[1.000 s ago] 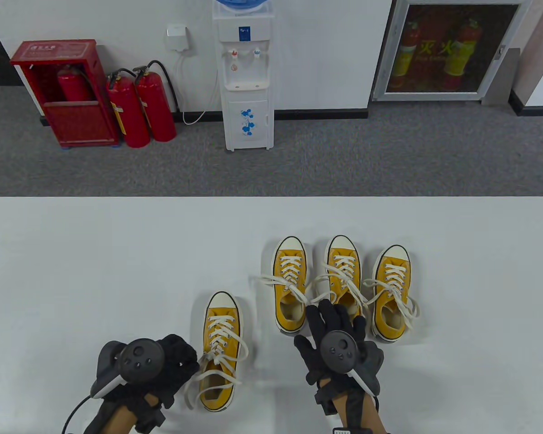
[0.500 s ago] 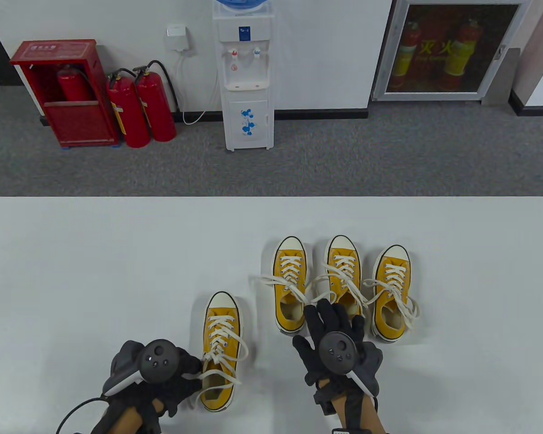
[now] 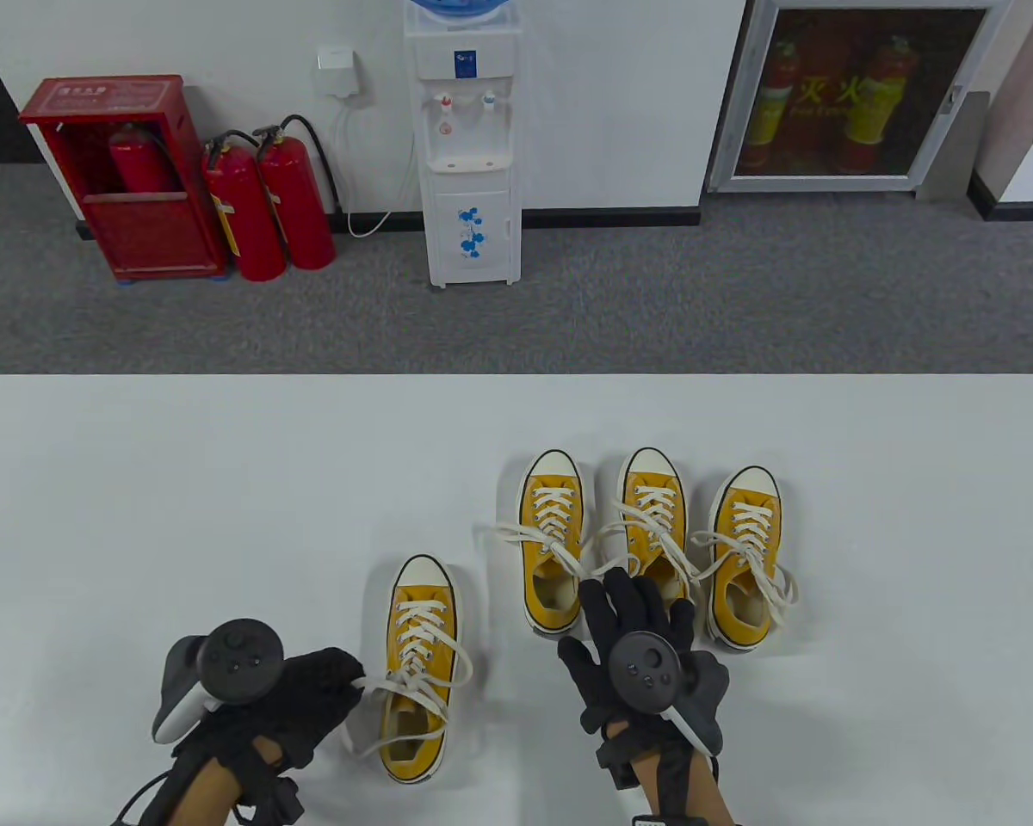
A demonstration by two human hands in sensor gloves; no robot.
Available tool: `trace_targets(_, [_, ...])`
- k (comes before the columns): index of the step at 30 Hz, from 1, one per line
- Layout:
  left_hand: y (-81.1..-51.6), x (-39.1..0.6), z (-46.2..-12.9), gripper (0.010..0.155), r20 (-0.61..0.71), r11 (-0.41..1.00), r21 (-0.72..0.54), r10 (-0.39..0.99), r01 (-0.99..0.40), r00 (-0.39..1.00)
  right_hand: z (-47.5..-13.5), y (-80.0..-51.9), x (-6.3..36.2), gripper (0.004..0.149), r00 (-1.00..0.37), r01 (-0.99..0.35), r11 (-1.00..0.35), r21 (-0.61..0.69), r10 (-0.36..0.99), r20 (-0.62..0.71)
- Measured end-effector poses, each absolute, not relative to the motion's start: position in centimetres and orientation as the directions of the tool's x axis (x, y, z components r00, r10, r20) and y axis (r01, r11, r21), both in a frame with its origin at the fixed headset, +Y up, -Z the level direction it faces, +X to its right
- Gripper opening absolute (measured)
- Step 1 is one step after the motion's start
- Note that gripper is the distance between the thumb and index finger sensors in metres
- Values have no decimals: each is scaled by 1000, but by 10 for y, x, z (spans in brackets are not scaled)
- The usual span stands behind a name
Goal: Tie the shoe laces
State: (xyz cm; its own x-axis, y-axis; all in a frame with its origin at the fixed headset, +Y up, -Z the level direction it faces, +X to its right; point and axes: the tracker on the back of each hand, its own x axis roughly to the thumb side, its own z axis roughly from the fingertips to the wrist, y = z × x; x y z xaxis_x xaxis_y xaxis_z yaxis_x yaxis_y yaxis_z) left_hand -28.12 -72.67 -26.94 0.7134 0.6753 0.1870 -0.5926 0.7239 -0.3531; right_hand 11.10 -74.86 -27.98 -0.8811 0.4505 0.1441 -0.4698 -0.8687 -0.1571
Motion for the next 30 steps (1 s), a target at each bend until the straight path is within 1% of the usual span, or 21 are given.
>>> trace_targets(3, [-722,-293,-271,38,165,627,-302,776,-718,609,-280,-749,111,74,-881,-470,-869,-157,450,145])
trace_targets(6, [-722,-302,-272,39,125,475,-282,880,-834,459,-280,-749,111,74,-880,-472,-867,-158,452,146])
trace_targets(7, [-723,-305,-272,40,106,405,-274,914,-872,391,-280,-749,111,74,-880,-472,-867,-159,452,145])
trace_targets(12, [-728,-319,-274,41,42,144,-210,990,-967,138,-280,-749,111,74,-880,-472,-867,-161,453,144])
trace_targets(16, [-732,-328,-274,42,-2,-79,-183,997,-980,-80,-280,-749,111,74,-880,-472,-867,-162,452,146])
trace_targets(18, [-733,-330,-274,41,-5,-136,-187,990,-973,-138,-280,-749,111,74,-880,-473,-866,-162,452,147])
trace_targets(20, [-733,-332,-274,41,-4,-221,-171,975,-960,-224,-280,-749,111,74,-880,-472,-866,-163,451,148])
trace_targets(22, [-733,-334,-274,41,3,-319,-158,946,-934,-324,-280,-749,111,74,-880,-471,-867,-163,450,150])
trace_targets(24, [-733,-336,-274,41,-4,-417,-180,906,-891,-424,-280,-748,110,74,-880,-471,-866,-166,449,153])
trace_targets(26, [-734,-337,-274,40,-14,-491,-170,868,-855,-496,-280,-748,110,74,-881,-469,-867,-167,447,155])
trace_targets(30, [-734,-340,-274,40,-21,-538,-145,841,-830,-541,-279,-748,109,74,-882,-467,-868,-168,444,160])
